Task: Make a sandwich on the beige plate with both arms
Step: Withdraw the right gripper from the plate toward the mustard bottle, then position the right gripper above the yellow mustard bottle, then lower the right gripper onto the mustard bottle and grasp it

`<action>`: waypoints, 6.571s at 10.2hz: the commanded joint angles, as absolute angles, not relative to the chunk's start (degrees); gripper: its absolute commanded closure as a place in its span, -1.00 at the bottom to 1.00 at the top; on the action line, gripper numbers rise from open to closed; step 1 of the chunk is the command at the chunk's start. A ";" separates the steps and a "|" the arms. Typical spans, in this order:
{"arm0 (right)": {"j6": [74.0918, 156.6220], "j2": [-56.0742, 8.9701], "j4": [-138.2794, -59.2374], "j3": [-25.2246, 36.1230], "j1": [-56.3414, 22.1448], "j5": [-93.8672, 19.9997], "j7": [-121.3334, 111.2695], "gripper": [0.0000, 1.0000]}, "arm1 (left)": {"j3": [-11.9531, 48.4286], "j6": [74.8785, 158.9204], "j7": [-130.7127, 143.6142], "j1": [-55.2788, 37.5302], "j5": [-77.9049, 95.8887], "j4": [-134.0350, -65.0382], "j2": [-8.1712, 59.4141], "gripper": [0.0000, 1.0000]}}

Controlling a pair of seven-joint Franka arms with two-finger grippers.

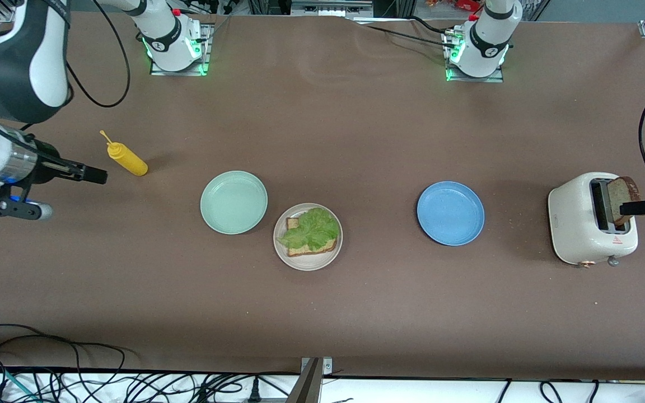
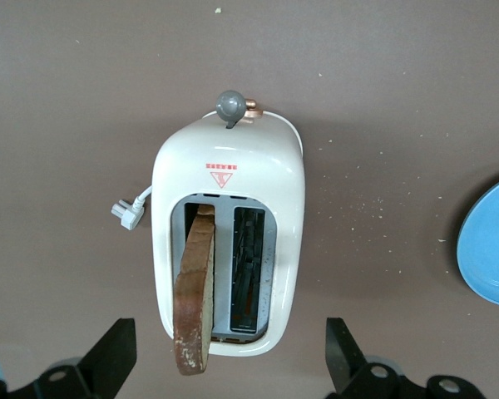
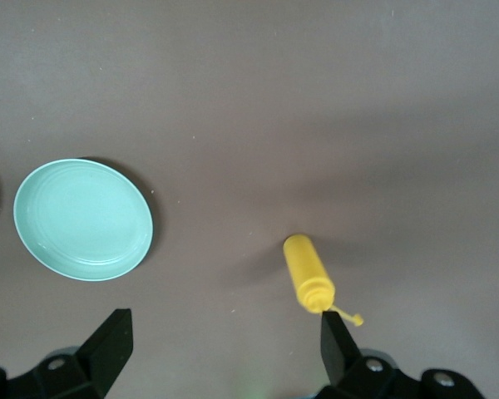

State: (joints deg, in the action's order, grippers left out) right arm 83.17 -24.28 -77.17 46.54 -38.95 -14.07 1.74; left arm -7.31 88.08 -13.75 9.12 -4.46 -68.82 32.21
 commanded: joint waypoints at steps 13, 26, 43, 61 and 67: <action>89.12 -19.18 -81.74 32.16 -26.87 -6.89 -12.05 -1.00 | -6.94 88.68 -14.85 9.67 -2.99 -69.70 31.38 -1.00; 99.24 -7.47 -94.40 -1.67 3.08 5.80 -5.63 -1.00 | -6.94 88.68 -14.85 9.67 -2.99 -69.70 31.38 -1.00; 99.94 -5.89 -95.54 0.36 2.99 4.05 -0.12 -1.00 | -6.86 88.59 -14.85 9.58 -3.08 -69.78 31.38 -1.00; 97.74 -6.85 -113.80 25.65 3.43 -26.09 -89.66 -1.00 | -6.86 88.68 -14.85 9.58 -3.08 -69.79 31.46 -1.00; 91.59 -25.01 -116.02 29.09 10.10 -45.49 -129.32 -1.00 | -6.86 88.68 -14.85 9.58 -3.08 -69.79 31.46 -1.00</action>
State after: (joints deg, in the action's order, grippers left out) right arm 93.96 -19.48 -117.70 29.11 8.34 -41.43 -122.42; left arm -6.94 88.16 -13.76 9.23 -4.40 -69.06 32.22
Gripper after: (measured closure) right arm 0.000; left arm 0.000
